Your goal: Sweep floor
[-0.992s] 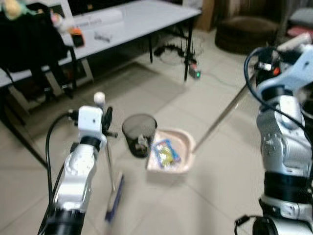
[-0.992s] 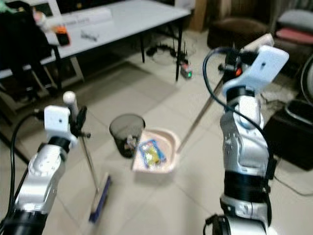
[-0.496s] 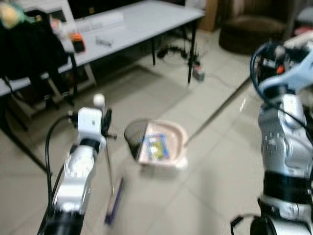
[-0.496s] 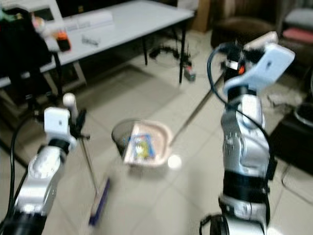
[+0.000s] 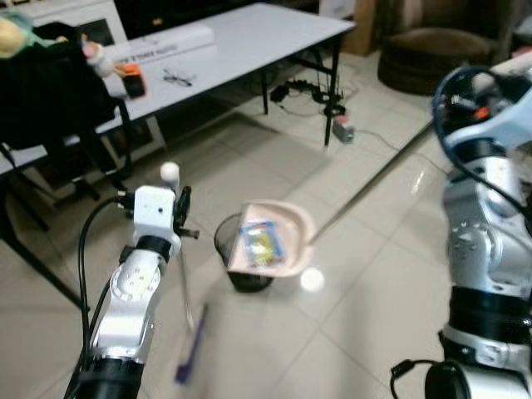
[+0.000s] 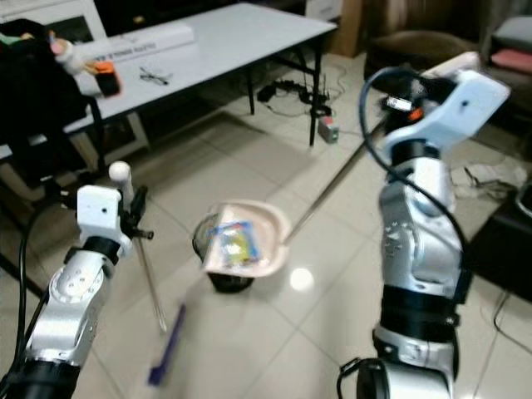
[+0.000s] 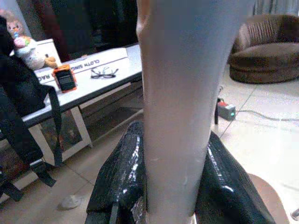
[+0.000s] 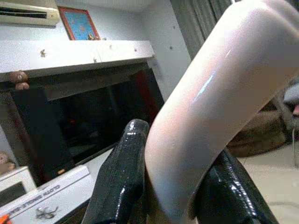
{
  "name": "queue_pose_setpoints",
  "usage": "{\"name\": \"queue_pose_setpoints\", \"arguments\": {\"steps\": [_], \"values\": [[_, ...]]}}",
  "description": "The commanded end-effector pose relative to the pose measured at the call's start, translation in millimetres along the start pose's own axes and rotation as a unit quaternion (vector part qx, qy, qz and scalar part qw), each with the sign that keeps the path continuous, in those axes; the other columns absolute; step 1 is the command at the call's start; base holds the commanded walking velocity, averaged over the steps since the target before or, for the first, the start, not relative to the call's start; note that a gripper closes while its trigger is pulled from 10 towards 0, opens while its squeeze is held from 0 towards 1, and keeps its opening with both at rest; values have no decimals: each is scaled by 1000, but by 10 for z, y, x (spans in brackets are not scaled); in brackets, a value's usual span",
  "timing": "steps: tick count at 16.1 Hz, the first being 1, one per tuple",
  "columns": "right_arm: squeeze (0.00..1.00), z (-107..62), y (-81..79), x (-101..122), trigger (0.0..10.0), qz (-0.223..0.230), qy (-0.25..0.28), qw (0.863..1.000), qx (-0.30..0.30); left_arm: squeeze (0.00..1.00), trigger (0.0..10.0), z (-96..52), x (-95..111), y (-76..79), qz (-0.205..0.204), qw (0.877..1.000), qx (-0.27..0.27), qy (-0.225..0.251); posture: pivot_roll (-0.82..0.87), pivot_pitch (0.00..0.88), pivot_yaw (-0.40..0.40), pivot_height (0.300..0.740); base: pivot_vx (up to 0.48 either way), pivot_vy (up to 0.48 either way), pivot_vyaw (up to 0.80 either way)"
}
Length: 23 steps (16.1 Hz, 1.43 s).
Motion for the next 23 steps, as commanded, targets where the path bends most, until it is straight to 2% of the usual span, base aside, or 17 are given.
{"name": "queue_pose_setpoints", "arguments": {"steps": [1, 17, 23], "values": [[0, 21, -140, 100, 10000, 24, 22, 999, 19, 0, 10000, 17, 105, -80, 19, 1000, 8, 20, -90, 0, 52, 740, 412, 0, 0], [0, 19, -146, 74, 10000, 24, 17, 999, 19, 0, 10000, 4, 99, -61, 14, 1000, 7, 21, -93, 0, 47, 740, 409, 0, 0], [0, 18, -143, 64, 10000, 21, 16, 999, 18, 0, 10000, -2, 102, -49, 9, 1000, 3, 24, -93, 0, 46, 740, 0, 0, 0]]}}
Point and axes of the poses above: a point about 5 cm out from each wrist's last joint towards the gripper, its own z axis pointing out of the wrist towards the gripper, its own x axis along the axis of the wrist's last joint, y = z × x, the point moved 2 cm from there along z, pointing out of the wrist towards the gripper, and after that the axes turned 7 degrees about -z, right-handed, at the moved point
